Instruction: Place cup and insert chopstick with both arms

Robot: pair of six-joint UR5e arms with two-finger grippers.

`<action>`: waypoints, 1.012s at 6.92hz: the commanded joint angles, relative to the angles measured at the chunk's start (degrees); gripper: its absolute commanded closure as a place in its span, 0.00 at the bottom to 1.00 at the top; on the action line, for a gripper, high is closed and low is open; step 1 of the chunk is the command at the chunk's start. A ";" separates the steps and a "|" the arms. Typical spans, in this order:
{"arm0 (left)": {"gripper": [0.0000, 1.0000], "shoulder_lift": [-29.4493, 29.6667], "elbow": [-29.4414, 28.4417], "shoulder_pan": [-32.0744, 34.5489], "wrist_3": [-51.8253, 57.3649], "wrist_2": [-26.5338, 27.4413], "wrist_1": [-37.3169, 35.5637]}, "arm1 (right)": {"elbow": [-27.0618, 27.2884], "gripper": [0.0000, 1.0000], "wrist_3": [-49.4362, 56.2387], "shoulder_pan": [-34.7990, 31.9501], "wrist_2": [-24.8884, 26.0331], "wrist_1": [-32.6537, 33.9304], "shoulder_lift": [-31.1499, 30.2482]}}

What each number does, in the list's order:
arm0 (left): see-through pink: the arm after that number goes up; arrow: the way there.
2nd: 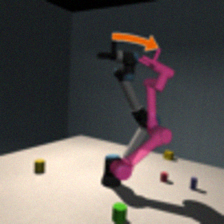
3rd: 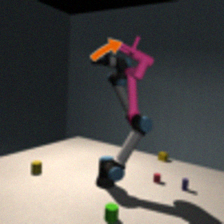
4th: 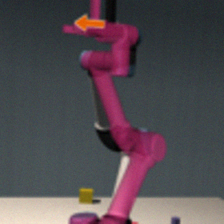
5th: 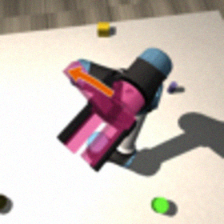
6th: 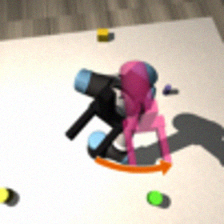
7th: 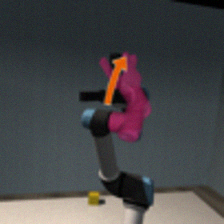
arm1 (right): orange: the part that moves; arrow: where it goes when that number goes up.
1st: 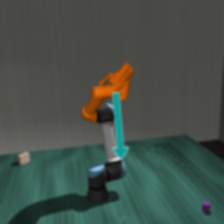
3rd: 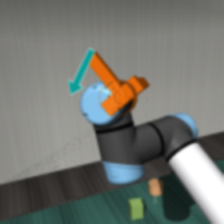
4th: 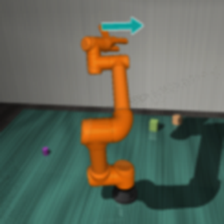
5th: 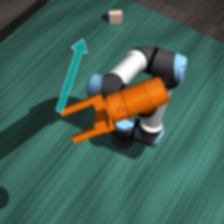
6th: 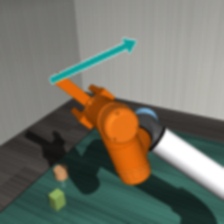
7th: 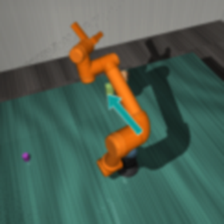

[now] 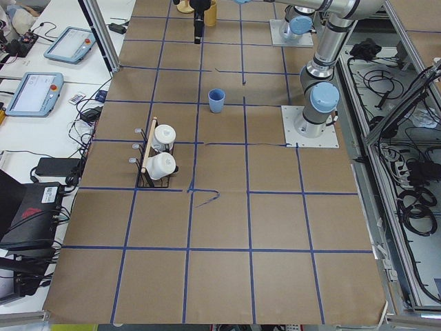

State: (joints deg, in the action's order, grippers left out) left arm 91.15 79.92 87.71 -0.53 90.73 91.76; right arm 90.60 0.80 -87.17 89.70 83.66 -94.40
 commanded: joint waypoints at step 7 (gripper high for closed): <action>0.02 -0.45 30.31 -3.95 9.67 0.68 -23.22 | 1.07 0.00 15.29 4.69 2.21 7.01 2.80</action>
State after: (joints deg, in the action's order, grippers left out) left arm 90.75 101.65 83.96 9.03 91.34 77.97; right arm 91.49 7.85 -85.57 90.42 87.74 -92.81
